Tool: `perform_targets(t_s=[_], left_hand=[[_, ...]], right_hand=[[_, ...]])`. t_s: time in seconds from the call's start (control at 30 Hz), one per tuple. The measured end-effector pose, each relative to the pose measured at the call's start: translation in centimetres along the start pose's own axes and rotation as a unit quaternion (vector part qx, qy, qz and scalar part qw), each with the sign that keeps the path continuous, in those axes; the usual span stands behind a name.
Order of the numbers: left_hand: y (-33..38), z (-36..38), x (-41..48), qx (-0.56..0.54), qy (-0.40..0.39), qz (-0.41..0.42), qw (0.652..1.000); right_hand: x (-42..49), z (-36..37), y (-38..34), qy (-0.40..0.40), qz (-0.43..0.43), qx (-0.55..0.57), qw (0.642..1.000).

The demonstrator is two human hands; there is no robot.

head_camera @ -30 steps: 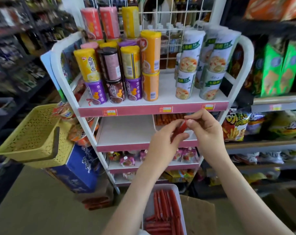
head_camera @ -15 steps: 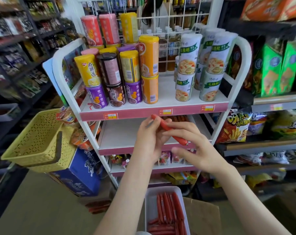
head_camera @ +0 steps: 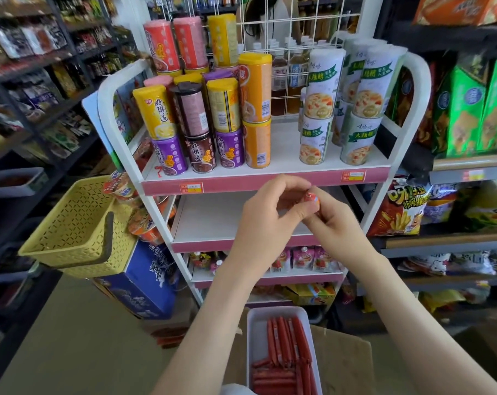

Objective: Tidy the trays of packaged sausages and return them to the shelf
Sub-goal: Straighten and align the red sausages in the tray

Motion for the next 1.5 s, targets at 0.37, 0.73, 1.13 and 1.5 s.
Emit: perform_targets(t_s=[0.37,0.73,1.13,1.5], left_hand=[[-2.6,-2.4,-0.6,-0.264,0.112,-0.046,0.957],[-10.4,-1.1,-2.5,-0.444,0.189,-0.269,0.834],[-12.4,2.8,-4.2,-0.589,0.132,-0.392,0.694],[-19.3,1.6,-6.2,-0.158,0.005,-0.459,0.874]], right_hand=[[-1.2,-0.6,0.2,-0.026,0.017,-0.002,0.999],[-1.4,0.5,-1.8,-0.018,-0.033,0.013,0.999],[-1.7,2.1,0.1,-0.045,-0.008,0.002,0.999],[-3.9,0.8,7.1,0.070,0.199,0.084,0.974]])
Point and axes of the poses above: each hand's wrist, its own x-axis towards the middle knuckle, its own z-axis out of the palm, y = z × x, the point moved 7 cm from there along x, towards the middle knuckle, and after that the axes turned 4 degrees about -y, right-handed, at the moved point
